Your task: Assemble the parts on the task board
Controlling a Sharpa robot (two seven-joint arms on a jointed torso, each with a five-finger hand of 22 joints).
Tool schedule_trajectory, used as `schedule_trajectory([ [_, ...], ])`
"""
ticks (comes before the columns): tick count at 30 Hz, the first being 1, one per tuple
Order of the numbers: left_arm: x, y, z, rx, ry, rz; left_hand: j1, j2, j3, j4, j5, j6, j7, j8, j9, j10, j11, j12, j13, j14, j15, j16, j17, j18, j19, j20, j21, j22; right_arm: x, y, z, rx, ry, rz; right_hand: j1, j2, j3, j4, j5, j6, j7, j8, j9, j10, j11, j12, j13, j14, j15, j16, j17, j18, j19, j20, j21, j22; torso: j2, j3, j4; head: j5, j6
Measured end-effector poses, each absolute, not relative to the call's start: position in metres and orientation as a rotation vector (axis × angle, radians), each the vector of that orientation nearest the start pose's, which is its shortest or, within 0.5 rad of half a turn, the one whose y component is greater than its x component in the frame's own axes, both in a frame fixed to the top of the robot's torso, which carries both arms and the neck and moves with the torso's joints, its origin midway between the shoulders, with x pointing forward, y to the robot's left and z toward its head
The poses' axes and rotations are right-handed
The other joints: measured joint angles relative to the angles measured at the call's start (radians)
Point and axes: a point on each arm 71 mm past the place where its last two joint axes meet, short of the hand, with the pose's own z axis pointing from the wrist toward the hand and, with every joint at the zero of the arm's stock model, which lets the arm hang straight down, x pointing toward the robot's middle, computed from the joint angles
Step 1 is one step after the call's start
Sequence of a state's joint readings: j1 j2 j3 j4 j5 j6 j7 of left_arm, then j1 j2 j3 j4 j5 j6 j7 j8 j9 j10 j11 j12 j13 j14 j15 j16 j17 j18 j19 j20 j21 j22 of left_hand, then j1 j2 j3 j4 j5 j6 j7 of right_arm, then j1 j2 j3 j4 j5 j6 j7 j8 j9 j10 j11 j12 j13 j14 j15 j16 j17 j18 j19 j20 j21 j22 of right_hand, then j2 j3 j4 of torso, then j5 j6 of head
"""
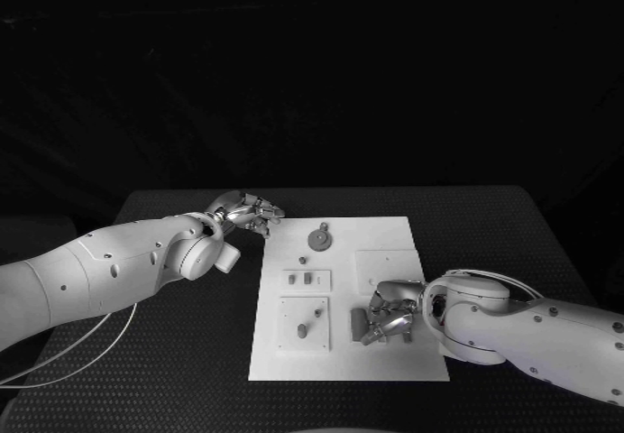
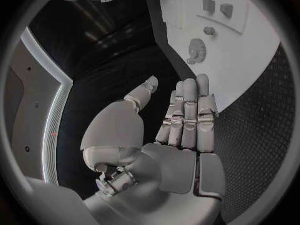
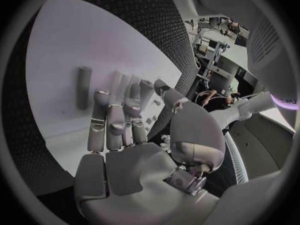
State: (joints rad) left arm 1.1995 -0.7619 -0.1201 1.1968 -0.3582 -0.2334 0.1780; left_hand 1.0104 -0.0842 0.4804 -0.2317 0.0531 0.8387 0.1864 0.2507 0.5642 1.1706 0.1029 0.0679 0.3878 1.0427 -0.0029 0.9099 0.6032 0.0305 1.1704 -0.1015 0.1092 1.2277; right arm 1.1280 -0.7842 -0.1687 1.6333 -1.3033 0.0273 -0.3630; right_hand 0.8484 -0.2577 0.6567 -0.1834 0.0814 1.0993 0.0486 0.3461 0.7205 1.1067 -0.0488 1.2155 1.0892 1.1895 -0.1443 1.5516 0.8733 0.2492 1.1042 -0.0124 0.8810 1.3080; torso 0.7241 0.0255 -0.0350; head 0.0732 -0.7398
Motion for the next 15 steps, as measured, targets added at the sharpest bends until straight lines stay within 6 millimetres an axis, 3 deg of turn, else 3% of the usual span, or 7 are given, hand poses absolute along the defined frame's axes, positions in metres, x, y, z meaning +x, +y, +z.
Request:
schedule_trajectory([
  [4, 0.5293, 0.2656, -0.2342, -0.89, 1.706, -1.088, 0.0, 0.0, 0.0, 0.0, 0.0, 0.0, 0.0, 0.004, 0.0, 0.0, 0.0, 0.0, 0.0, 0.0, 0.0, 0.0, 0.0, 0.0, 0.0, 0.0, 0.0, 0.0, 0.414, -0.1518, -0.2792, -0.213, 2.264, 0.551, 0.021, 0.021, -0.004, 0.004, 0.0, 0.017, -0.009, 0.008, 0.005, 0.013, -0.013, 0.007, -0.002, 0.018, -0.009, 0.0, 0.016, 0.0, 0.008, -0.004, 0.0, 0.0, 0.0, -0.0006, 0.0, 0.0, 0.0],
  [8, 0.5292, 0.2657, -0.2342, -0.891, 1.706, -1.088, 0.0, 0.0, 0.0, 0.0, 0.0, -0.001, -0.001, 0.004, 0.0, -0.003, 0.002, 0.0, 0.0, 0.0, 0.0, 0.0, 0.001, 0.0, 0.0, 0.0, -0.004, 0.001, 0.4147, -0.1517, -0.2785, -0.23, 2.239, 0.531, 0.052, 0.059, -0.024, -0.015, 0.0, 0.039, -0.012, 0.014, 0.008, 0.044, -0.021, 0.02, 0.003, 0.046, -0.016, 0.0, 0.036, 0.0, 0.016, -0.008, 0.0, 0.0, 0.0, -0.001, 0.0002, 0.0, 0.0],
  [12, 0.5292, 0.2657, -0.2342, -0.891, 1.707, -1.089, 0.0, 0.0, 0.0, 0.0, 0.0, -0.001, -0.001, 0.004, 0.0, -0.003, 0.002, 0.0, 0.0, 0.0, 0.0, 0.0, 0.001, 0.0, 0.0, 0.0, -0.004, 0.001, 0.4143, -0.1506, -0.2783, -0.24, 2.225, 0.523, 0.043, 0.097, -0.038, -0.035, 0.0, 0.057, -0.016, 0.015, 0.009, 0.078, -0.025, 0.03, 0.019, 0.069, -0.018, 0.0, 0.056, 0.0, 0.024, -0.009, 0.0, 0.0, 0.0, -0.0012, 0.0002, 0.001, -0.001],
  [15, 0.5292, 0.2657, -0.2343, -0.891, 1.708, -1.089, 0.0, 0.0, 0.0, 0.0, 0.0, -0.001, -0.001, 0.004, 0.0, -0.003, 0.002, 0.0, 0.0, 0.0, 0.0, 0.0, 0.001, 0.0, 0.0, 0.0, -0.004, 0.001, 0.4137, -0.1502, -0.2789, -0.246, 2.221, 0.519, 0.036, 0.109, -0.042, -0.033, 0.0, 0.059, -0.016, 0.015, 0.009, 0.087, -0.027, 0.03, 0.026, 0.07, -0.019, 0.0, 0.063, 0.0, 0.027, -0.012, 0.0, 0.0, 0.0, -0.0012, 0.0002, 0.001, -0.002],
])
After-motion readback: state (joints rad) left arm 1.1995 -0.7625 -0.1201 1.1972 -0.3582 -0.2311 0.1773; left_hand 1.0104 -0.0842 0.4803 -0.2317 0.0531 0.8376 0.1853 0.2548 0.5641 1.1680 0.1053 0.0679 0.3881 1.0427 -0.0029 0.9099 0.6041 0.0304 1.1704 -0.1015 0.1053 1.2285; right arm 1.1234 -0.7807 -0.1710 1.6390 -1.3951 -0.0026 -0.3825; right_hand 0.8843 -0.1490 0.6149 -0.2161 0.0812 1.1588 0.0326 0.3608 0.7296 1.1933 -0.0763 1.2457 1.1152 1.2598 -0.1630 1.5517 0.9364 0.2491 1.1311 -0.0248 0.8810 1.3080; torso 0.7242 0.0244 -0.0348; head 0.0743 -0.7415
